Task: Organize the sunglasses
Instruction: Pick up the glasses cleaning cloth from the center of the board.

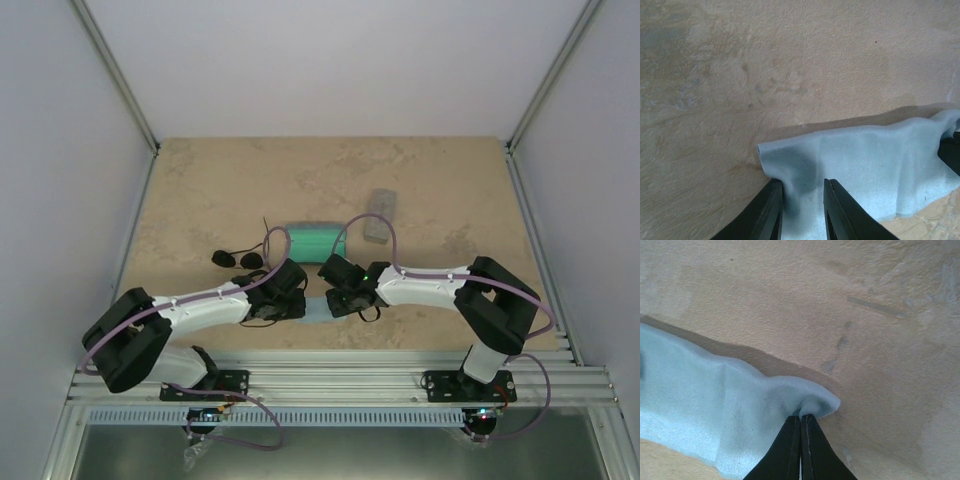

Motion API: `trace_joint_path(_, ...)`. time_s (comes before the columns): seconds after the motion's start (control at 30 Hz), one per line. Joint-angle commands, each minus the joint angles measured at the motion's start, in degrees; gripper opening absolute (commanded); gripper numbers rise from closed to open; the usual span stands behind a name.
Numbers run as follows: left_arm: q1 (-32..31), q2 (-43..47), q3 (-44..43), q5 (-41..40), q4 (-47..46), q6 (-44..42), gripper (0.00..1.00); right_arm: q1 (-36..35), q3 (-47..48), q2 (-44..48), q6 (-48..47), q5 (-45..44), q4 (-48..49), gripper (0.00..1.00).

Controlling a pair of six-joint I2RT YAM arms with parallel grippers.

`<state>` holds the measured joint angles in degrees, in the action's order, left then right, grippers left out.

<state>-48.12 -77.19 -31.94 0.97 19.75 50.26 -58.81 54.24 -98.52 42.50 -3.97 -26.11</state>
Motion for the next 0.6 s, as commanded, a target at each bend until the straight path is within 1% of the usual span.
trace_joint_path(0.0,-0.4,-3.48,3.09,-0.82,3.94,1.25,0.23,-0.7,-2.37,-1.57,0.59,1.68,-0.19,0.01)
trace_joint_path(0.1,-0.4,-3.35,3.2,-0.83,4.11,1.75,0.18,-0.7,-2.82,-1.31,0.74,1.52,0.08,0.0)
trace_joint_path(0.2,-0.4,-2.85,3.23,-2.03,4.24,1.94,0.11,-0.7,-2.99,-1.15,0.91,1.42,0.22,0.0)
trace_joint_path(0.3,-0.4,-2.5,3.2,-2.41,4.03,1.94,0.0,-0.7,-3.03,-0.85,1.18,0.99,0.41,0.01)
trace_joint_path(0.47,-0.4,-0.94,2.06,-3.86,3.01,1.19,0.0,-0.61,-2.31,0.56,1.47,-0.27,0.27,0.01)
trace_joint_path(0.57,-0.35,0.84,-0.99,-5.93,3.75,0.24,0.0,-0.4,-1.0,2.29,1.5,-1.71,-0.02,0.01)
